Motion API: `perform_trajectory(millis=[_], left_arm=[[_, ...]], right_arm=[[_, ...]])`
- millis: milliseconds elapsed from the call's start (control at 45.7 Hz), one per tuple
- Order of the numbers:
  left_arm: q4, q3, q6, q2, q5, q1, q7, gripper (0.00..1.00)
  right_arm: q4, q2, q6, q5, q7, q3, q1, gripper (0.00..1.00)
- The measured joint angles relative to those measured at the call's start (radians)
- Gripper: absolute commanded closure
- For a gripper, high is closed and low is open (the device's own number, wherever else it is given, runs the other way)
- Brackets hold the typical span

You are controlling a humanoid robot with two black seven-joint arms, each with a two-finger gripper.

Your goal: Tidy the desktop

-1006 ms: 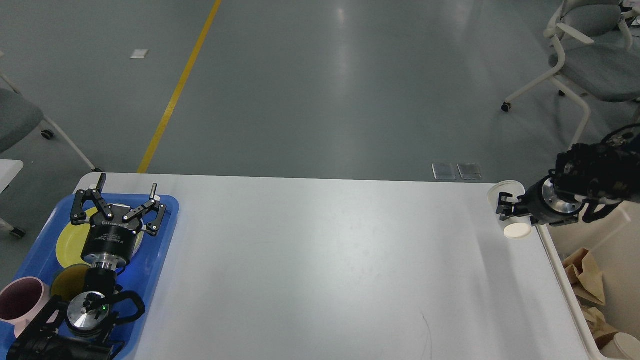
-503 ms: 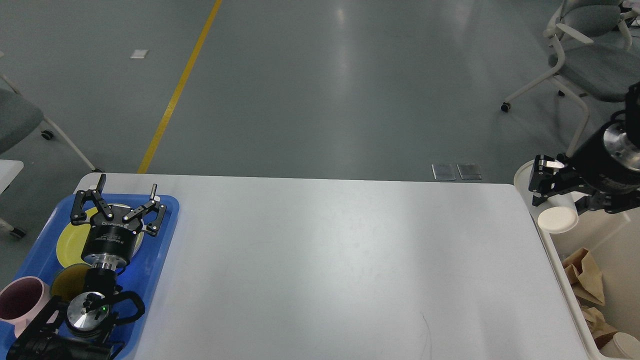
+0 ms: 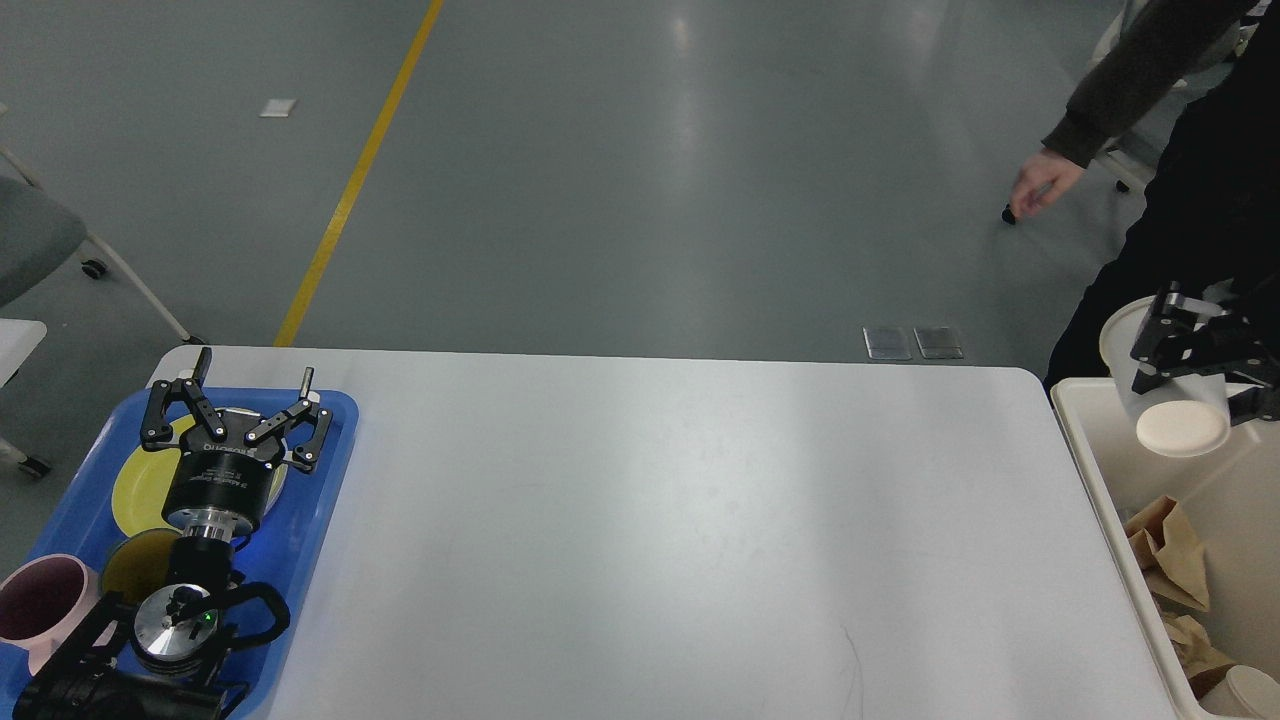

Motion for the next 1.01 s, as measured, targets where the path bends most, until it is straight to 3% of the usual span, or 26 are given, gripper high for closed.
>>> perform_trajectory(millis=[153, 284, 437, 525, 722, 853, 1006], left_arm=[[0.0, 0.0, -0.001, 0.0, 0.0, 0.0, 0.0, 0.04], [0.0, 0.0, -0.001, 0.0, 0.0, 0.0, 0.0, 0.04], [0.0, 0.0, -0.001, 0.0, 0.0, 0.0, 0.0, 0.04], [0.0, 0.0, -0.001, 0.001, 0.0, 0.0, 0.0, 0.04], [0.0, 0.0, -0.001, 0.0, 0.0, 0.0, 0.0, 0.04], [0.0, 0.0, -0.001, 0.0, 0.0, 0.0, 0.0, 0.04], [0.0, 0.0, -0.001, 0.001, 0.0, 0.0, 0.0, 0.04]], right_arm=[[-0.087, -0.161, -0.123, -0.016, -0.011, -0.046, -0.155, 1.0], [-0.262, -0.331, -0.153, -0.04, -0.018, -0.024, -0.312, 1.0], [-0.501, -0.493, -0.169, -0.047, -0.019, 0.148, -0.588, 1.0], [-0.621, -0.526, -0.194, -0.047, -0.019, 0.298, -0.791, 1.0], [-0.949, -0.487, -0.25, -0.045, -0.018, 0.662, -1.28, 1.0], [-1.267, -0.371, -0.256, -0.044, -0.017, 0.88, -1.608, 1.0], [-1.581, -0.192, -0.263, -0.034, -0.017, 0.963, -1.859, 1.0]])
